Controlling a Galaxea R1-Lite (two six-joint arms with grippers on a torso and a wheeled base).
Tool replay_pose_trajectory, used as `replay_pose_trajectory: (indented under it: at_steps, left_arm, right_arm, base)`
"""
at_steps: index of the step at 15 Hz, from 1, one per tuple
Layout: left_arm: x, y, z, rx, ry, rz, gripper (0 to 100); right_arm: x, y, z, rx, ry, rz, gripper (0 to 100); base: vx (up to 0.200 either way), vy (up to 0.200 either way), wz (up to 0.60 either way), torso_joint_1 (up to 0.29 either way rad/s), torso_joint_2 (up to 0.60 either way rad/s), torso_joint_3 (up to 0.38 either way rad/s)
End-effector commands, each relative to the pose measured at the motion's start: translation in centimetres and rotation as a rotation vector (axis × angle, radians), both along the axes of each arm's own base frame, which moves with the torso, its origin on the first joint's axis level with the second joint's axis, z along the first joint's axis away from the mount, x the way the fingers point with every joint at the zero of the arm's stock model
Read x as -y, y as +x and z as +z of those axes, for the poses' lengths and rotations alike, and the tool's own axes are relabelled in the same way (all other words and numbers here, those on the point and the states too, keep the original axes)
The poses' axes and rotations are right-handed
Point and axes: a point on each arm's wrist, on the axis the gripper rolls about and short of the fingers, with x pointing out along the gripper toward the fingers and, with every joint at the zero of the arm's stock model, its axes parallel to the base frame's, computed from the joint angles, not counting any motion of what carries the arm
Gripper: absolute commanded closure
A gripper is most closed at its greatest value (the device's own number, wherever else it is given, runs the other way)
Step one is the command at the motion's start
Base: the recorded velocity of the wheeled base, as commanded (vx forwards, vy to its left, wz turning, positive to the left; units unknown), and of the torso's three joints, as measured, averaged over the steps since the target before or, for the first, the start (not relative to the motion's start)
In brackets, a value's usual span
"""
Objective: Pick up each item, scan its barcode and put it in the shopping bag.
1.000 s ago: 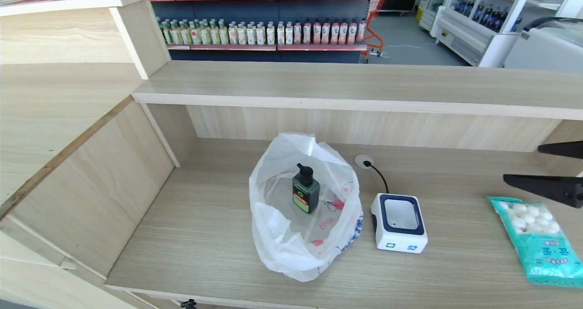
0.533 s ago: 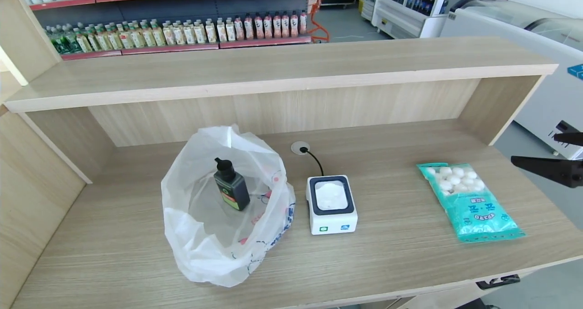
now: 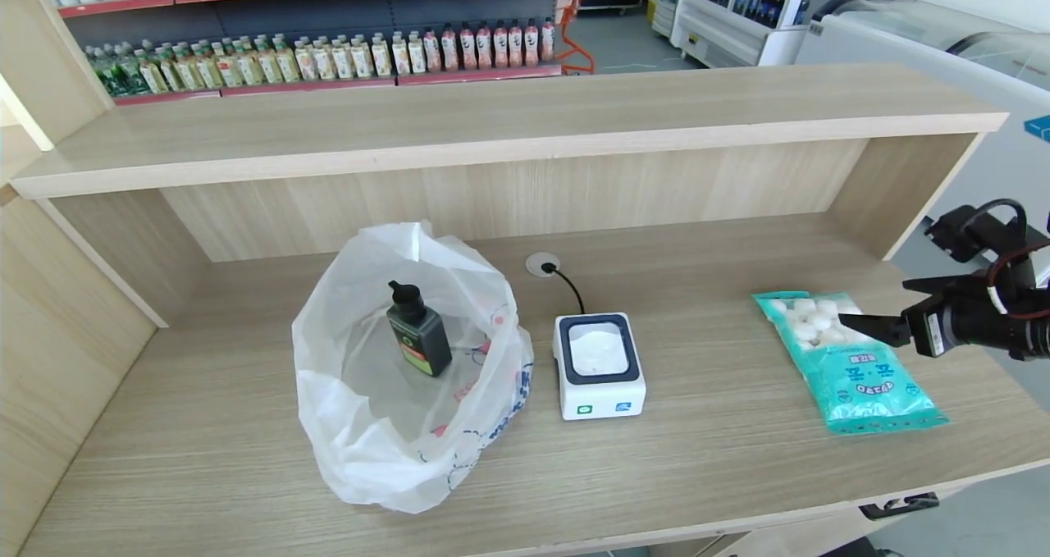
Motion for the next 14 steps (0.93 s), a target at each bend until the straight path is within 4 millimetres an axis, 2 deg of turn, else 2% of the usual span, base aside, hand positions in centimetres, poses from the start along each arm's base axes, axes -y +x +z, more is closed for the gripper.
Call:
replay_pose_trajectory:
  at_steps: [1,3,6,10,14]
  left_arm:
    - [0.0,0.0,0.0,-0.001,-0.001,0.001,0]
    - [0.0,0.0,0.0,-0.001,-0.001,0.001,0]
    - [0.0,0.0,0.0,-0.001,-0.001,0.001,0]
    - [0.0,0.0,0.0,-0.001,-0.001,0.001,0]
    - [0.0,0.0,0.0,-0.001,-0.001,0.001,0]
  right_arm:
    - [1.2,2.6,-4.5,-0.127,0.028,-0.011,0]
    - [1.5,3.4,-5.7,-0.139,0.032,-0.012,0]
    - [1.6,4.4,-6.3,-0.141,0.050,-0.001,0]
    - [0.6,6.2,-6.9,-0.134,0.163,0.147,0]
    - [-0.1,6.2,-7.5,-0.157,0.131,0.156,0]
  base:
    - [0.000,0.000,0.00,0.000,0.00,0.000]
    - [0.000,0.000,0.00,0.000,0.00,0.000]
    - [0.000,0.000,0.00,0.000,0.00,0.000]
    - [0.000,0.000,0.00,0.000,0.00,0.000]
    - [0.000,0.000,0.00,0.000,0.00,0.000]
